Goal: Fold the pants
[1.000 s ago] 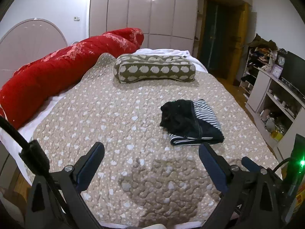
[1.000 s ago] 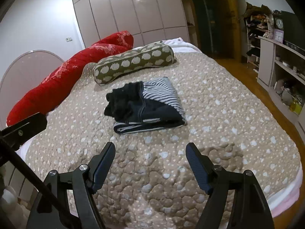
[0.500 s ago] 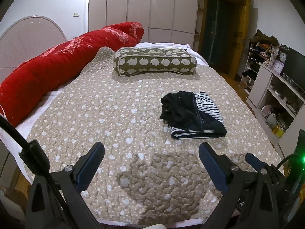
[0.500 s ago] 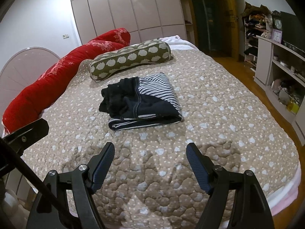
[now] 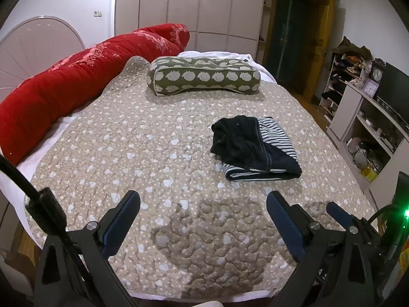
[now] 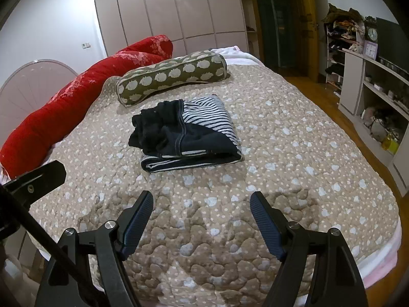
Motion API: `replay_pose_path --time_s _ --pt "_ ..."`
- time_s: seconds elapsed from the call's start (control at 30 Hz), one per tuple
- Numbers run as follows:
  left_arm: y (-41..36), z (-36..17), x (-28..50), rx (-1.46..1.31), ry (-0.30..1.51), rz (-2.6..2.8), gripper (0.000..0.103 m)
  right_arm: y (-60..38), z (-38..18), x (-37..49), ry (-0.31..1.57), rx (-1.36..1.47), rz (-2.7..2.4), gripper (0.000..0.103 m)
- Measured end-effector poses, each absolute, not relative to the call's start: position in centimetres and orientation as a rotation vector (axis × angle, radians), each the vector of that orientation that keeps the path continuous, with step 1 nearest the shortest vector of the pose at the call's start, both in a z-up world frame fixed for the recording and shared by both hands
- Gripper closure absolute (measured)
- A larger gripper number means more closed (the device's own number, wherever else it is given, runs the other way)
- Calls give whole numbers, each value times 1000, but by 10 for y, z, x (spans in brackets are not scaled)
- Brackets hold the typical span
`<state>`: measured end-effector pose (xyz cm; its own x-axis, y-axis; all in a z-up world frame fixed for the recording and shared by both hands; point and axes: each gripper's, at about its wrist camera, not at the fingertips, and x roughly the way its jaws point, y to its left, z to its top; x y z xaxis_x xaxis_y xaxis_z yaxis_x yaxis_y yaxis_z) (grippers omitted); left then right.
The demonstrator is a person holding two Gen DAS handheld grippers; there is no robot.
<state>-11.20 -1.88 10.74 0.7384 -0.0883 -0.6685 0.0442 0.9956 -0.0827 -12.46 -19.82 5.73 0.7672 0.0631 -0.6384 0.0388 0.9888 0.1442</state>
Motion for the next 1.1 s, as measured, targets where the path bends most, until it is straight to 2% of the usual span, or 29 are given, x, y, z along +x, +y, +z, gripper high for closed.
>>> replay_pose_path --time_s 1.1 --pt "-22 92 -107 -73 788 -110 4 -200 46 -120 734 143 -31 21"
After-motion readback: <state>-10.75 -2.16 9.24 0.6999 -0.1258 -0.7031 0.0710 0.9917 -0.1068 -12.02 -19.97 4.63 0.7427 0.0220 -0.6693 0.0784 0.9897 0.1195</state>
